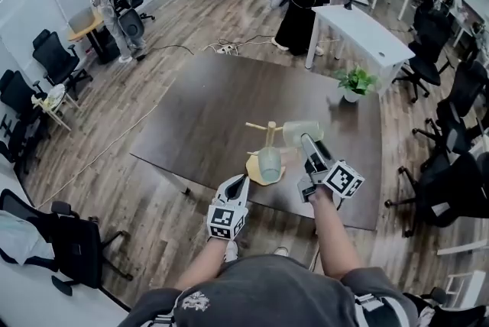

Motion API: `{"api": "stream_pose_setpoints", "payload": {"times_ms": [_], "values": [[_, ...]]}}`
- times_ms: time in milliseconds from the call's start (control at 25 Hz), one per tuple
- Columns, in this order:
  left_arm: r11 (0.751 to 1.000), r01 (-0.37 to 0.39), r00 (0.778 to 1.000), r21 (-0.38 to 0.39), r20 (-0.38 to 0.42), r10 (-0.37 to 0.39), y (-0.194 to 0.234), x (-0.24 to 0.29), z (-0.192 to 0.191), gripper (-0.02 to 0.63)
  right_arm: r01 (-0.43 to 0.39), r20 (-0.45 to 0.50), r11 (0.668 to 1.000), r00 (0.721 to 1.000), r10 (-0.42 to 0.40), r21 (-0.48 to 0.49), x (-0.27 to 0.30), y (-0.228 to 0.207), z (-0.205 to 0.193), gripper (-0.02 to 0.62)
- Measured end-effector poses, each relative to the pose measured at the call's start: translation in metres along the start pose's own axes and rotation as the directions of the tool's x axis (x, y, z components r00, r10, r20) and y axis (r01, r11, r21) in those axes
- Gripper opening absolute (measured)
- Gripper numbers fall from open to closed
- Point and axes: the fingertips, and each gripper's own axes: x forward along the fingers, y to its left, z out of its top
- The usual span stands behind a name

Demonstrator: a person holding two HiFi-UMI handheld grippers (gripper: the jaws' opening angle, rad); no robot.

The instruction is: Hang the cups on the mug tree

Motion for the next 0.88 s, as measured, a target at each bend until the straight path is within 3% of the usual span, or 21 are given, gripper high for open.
{"api": "stream_pose_setpoints", "payload": {"times_ms": [280,560,760,880], "values": [[1.000,-0.016,1.000,-0.009,-0.001,0.016,0.006,-0.005,-0.005,0.006,0.015,-0.068,1.000,0.998,-0.017,-0.026,0.010,-0.007,-0.015,0.290],[1.000,-0.032,0.999,0.000,0.007,0.032,0.008,-0.006,0.000,0.006,-0.130,-0.067,0.989,0.989,0.135,0.076,0.021,0.009,-0.022,0.290],[1.000,-0.020,1.000,0.006,0.009,0.020,0.005,-0.002,0.003,0.006,-0.157,-0.066,0.983,0.984,0.163,0.090,0.025,0.006,-0.019,0.290],[1.000,-0.017,1.000,0.010,0.005,0.017,0.003,0.000,0.004,0.006,-0.132,-0.055,0.986,0.989,0.138,0.100,0.023,0.001,-0.019,0.290]]}}
